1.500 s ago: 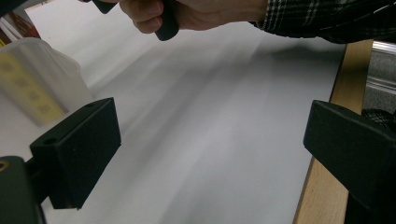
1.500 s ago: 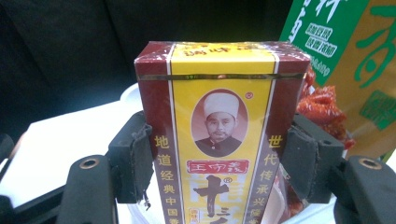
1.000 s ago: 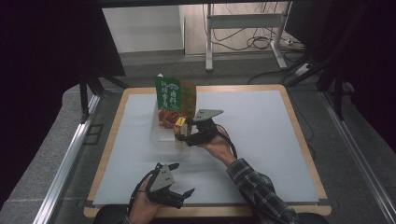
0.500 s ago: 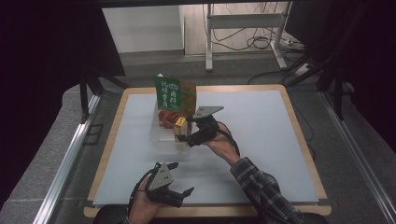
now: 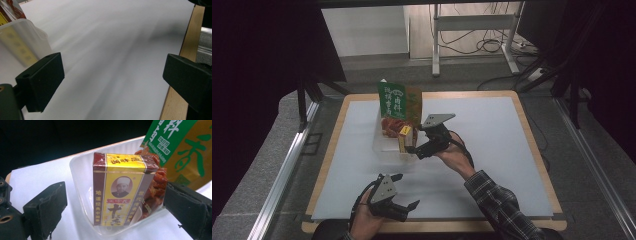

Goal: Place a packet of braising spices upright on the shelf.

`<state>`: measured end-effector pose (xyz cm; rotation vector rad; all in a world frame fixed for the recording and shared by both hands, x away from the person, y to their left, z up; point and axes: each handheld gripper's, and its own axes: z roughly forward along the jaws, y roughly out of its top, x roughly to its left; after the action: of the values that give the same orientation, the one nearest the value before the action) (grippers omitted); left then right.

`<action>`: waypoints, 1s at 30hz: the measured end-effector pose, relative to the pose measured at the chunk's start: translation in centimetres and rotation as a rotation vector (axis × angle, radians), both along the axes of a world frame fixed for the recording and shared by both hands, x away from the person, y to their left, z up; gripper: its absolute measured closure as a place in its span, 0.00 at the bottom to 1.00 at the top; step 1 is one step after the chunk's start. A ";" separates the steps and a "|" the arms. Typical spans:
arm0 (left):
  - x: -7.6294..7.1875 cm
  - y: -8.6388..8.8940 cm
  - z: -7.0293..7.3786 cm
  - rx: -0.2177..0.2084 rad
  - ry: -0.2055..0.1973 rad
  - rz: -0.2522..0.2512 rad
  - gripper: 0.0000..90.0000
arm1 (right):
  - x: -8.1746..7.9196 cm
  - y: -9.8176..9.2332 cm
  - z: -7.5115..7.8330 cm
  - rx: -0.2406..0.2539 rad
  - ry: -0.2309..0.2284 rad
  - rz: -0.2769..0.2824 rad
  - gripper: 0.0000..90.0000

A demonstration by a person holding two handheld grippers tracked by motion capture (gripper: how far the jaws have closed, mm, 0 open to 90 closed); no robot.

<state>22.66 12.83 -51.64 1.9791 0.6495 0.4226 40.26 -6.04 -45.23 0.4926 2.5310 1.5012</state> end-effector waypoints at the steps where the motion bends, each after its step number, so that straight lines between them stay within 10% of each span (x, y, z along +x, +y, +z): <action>1: 0.0 0.0 0.0 0.000 0.000 0.000 0.04 | 0.0 -0.1 0.1 0.000 0.000 0.001 0.05; 30: 0.0 -0.1 -0.1 0.016 0.003 -0.005 0.04 | -1.3 -4.1 1.1 -0.017 0.033 -0.053 0.04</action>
<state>22.66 12.77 -51.71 1.9960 0.6448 0.4234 38.99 -10.11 -44.16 0.5811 2.5324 1.4635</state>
